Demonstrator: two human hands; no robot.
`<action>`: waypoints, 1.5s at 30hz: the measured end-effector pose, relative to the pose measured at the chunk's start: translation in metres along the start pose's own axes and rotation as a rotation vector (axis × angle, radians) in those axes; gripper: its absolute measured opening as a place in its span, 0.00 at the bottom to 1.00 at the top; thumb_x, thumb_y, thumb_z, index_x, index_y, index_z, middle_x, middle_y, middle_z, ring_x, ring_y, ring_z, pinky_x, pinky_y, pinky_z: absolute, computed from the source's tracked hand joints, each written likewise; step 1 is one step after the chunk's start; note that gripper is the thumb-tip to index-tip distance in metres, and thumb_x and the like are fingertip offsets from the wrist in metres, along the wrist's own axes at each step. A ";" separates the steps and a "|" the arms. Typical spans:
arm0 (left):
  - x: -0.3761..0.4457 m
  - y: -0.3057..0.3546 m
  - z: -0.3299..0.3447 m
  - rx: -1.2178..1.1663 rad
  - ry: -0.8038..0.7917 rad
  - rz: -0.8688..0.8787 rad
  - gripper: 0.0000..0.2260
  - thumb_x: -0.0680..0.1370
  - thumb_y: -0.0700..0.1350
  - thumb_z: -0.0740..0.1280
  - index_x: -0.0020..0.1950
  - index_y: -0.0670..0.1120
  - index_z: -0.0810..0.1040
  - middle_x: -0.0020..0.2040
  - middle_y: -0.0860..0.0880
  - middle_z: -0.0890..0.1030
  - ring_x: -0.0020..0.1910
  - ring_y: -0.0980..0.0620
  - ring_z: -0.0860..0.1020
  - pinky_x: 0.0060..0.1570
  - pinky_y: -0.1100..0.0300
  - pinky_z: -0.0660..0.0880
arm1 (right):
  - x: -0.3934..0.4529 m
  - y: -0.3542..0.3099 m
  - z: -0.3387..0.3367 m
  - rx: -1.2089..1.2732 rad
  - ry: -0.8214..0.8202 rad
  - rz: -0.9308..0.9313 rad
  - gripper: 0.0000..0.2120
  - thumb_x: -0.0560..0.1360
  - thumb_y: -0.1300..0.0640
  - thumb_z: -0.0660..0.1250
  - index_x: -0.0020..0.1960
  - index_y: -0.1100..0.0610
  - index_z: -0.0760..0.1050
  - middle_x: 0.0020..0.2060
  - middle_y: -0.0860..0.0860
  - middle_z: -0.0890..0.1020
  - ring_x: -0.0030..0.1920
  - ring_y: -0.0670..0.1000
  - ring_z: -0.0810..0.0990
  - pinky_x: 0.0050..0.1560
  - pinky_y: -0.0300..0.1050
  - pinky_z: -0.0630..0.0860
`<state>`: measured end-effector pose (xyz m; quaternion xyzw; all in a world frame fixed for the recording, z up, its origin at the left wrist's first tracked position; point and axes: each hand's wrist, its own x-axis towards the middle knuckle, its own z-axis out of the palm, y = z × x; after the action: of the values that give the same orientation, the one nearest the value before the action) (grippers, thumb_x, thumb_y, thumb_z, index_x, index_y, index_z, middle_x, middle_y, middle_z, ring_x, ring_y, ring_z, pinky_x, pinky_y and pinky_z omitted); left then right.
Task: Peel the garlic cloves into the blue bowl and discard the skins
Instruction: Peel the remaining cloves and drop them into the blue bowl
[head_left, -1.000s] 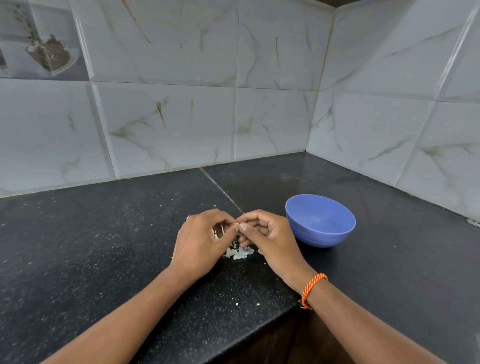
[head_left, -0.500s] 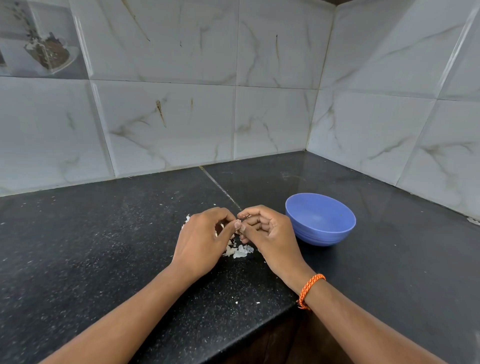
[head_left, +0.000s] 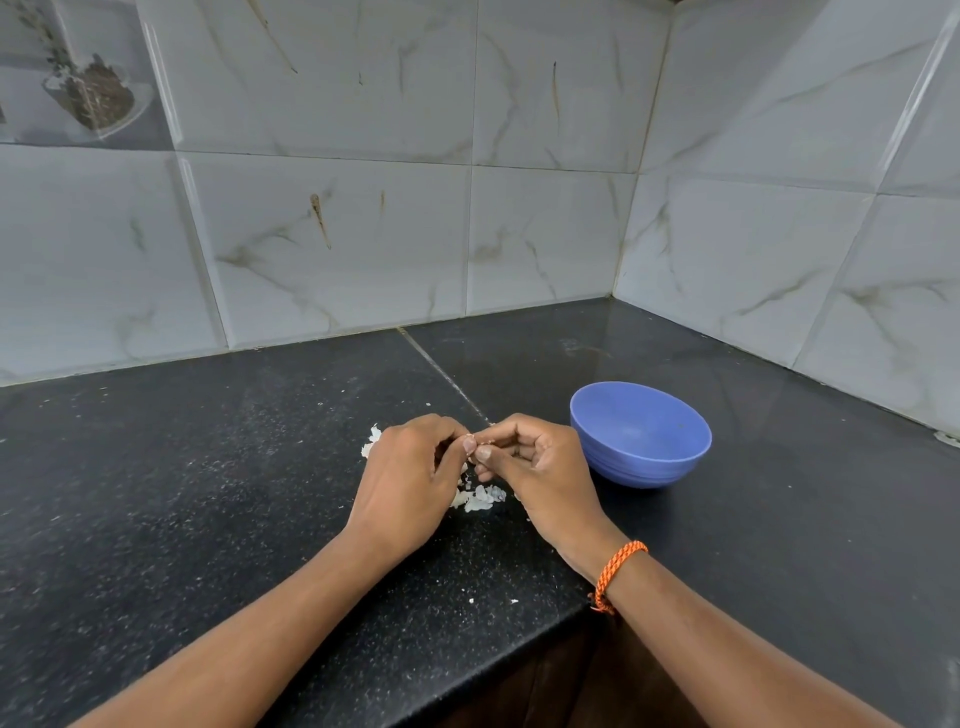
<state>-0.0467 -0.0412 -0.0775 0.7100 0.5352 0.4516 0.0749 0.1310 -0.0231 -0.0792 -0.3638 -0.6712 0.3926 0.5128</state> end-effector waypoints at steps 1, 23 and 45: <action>0.000 0.000 0.000 -0.012 -0.001 -0.005 0.09 0.85 0.47 0.69 0.46 0.52 0.86 0.39 0.59 0.83 0.39 0.57 0.80 0.40 0.61 0.74 | 0.000 0.000 0.000 0.001 -0.003 0.005 0.04 0.79 0.64 0.76 0.53 0.59 0.87 0.45 0.52 0.89 0.45 0.55 0.88 0.50 0.49 0.86; 0.012 -0.021 -0.034 0.160 0.048 -0.192 0.01 0.76 0.58 0.76 0.45 0.65 0.86 0.39 0.66 0.84 0.37 0.62 0.82 0.43 0.54 0.82 | -0.001 0.005 0.007 -0.549 -0.014 -0.104 0.10 0.81 0.62 0.72 0.52 0.48 0.87 0.49 0.38 0.80 0.52 0.41 0.80 0.50 0.32 0.76; 0.009 -0.024 -0.019 0.230 0.052 -0.154 0.04 0.81 0.51 0.72 0.48 0.60 0.84 0.48 0.62 0.80 0.43 0.60 0.79 0.42 0.55 0.78 | -0.004 0.000 0.030 -0.867 -0.279 -0.282 0.06 0.84 0.51 0.69 0.58 0.48 0.82 0.60 0.43 0.71 0.62 0.47 0.68 0.65 0.50 0.69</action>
<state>-0.0765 -0.0313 -0.0756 0.6587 0.6381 0.3984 0.0134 0.1030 -0.0308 -0.0858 -0.3933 -0.8785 0.0482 0.2670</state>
